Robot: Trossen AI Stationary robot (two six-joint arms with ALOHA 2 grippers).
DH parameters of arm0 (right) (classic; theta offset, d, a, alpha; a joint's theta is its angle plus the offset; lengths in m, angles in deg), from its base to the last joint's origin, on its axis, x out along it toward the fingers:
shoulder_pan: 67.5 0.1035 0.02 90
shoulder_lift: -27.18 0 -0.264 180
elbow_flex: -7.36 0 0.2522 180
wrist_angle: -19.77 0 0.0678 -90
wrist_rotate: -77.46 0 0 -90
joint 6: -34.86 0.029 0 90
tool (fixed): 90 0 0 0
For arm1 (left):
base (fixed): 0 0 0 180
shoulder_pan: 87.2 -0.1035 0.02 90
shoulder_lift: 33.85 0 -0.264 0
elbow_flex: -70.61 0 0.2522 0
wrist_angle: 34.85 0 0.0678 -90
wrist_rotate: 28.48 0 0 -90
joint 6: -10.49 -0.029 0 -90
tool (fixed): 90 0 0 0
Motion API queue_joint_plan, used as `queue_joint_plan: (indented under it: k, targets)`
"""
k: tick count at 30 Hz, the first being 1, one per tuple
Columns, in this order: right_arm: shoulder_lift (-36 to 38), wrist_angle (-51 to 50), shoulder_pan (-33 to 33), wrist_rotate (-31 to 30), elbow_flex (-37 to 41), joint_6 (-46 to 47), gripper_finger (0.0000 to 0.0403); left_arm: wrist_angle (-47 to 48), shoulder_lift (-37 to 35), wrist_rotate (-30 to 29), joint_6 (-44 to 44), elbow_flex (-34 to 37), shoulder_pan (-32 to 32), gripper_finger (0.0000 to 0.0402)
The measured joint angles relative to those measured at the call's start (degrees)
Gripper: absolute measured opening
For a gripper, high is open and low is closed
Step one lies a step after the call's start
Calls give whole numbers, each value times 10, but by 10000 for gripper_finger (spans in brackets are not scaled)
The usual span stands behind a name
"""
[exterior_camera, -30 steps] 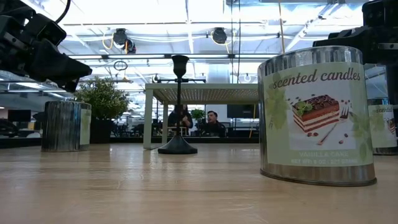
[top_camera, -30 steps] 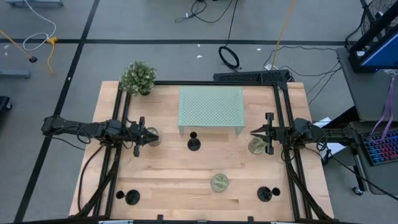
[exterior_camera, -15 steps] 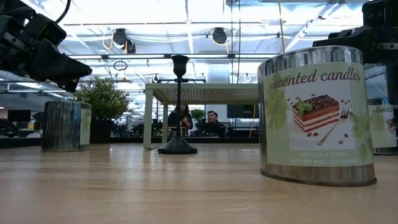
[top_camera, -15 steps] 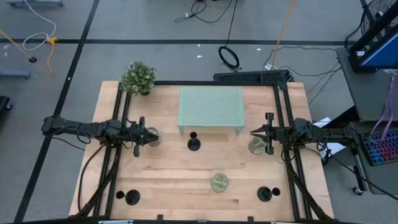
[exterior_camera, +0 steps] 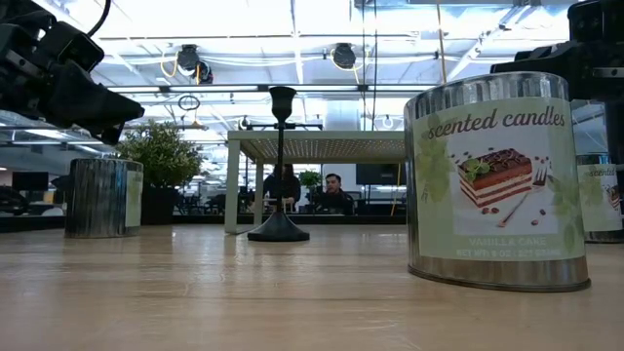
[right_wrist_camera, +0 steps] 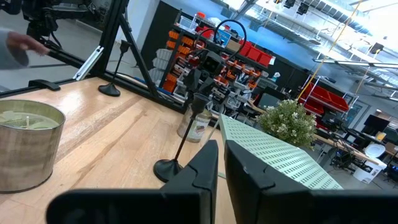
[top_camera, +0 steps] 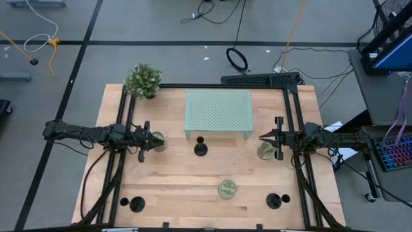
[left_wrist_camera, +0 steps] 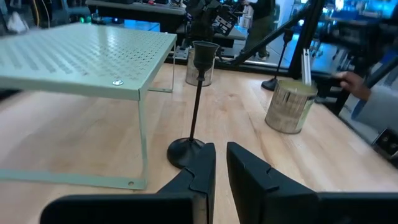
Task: Pick & Place candle stick holders
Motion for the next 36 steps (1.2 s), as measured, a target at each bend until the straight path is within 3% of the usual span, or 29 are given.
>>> queue_joint_plan:
  k: [4,28,36]
  targets:
    - [0,0,0,0,0,0,20,-15,0,0,47,0,0,44]
    - [0,0,0,0,0,0,20,-21,0,0,51,0,0,44]
    - [0,6,0,1,0,0,20,-54,0,-16,18,0,0,45]
